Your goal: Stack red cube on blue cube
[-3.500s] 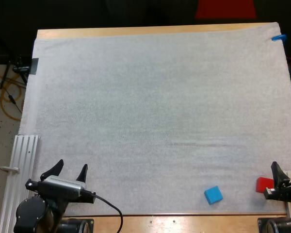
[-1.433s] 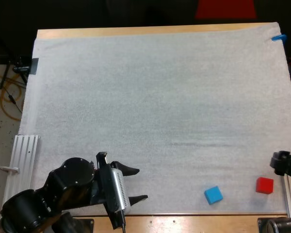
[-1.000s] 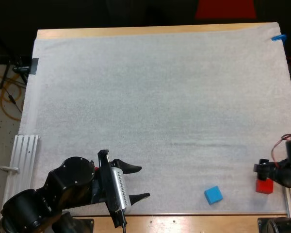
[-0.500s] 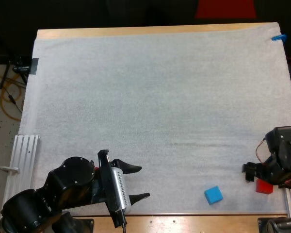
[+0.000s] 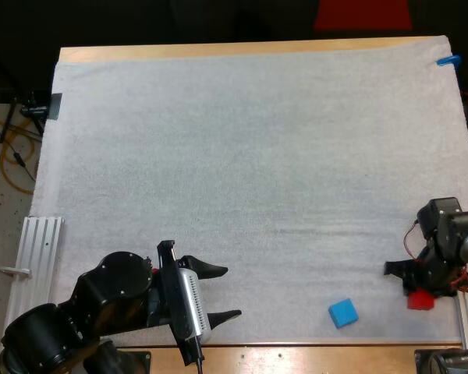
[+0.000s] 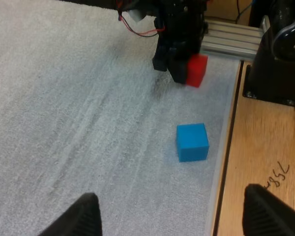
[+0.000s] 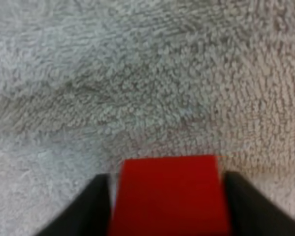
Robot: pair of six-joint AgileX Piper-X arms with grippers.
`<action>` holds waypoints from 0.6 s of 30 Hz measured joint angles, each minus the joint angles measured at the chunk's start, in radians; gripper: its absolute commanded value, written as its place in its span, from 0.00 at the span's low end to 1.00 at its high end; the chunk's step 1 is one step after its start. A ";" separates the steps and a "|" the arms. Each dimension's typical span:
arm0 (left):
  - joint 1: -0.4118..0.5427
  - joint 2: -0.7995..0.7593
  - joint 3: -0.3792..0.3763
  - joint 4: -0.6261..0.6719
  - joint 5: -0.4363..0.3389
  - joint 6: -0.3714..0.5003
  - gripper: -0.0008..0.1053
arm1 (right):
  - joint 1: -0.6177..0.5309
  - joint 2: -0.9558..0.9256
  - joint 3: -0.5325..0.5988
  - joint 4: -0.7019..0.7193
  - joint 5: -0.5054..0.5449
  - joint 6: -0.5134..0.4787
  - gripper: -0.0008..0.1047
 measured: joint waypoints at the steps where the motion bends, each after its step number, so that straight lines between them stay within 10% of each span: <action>1: 0.000 0.000 0.000 0.000 0.000 0.000 0.56 | 0.000 0.000 0.000 0.000 0.000 -0.006 0.24; 6: 0.000 0.000 0.000 0.000 0.000 0.000 0.56 | 0.000 0.000 0.000 0.000 0.014 -0.028 0.09; 18: 0.000 0.000 0.000 0.000 0.000 0.000 0.56 | 0.000 -0.188 -0.197 0.180 0.057 -0.109 0.09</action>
